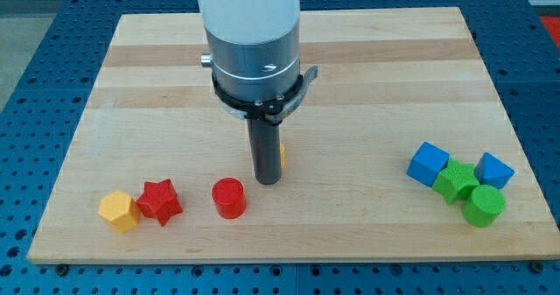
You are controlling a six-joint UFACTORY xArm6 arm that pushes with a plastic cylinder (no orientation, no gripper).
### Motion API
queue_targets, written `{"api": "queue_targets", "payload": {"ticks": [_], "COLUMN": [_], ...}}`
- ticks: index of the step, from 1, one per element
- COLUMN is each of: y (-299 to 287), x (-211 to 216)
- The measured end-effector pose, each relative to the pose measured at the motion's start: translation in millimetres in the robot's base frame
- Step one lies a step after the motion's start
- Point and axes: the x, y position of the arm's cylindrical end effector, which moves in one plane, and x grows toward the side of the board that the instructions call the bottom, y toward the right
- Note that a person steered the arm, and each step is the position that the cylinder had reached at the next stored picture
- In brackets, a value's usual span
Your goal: Place the yellow heart left to the blue cube
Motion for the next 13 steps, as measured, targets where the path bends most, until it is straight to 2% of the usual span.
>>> {"api": "queue_targets", "payload": {"ticks": [1, 3, 5, 6, 9, 12, 13], "y": [0, -54, -54, -37, 124, 129, 81], "x": [0, -1, -38, -38, -38, -38, -37]}}
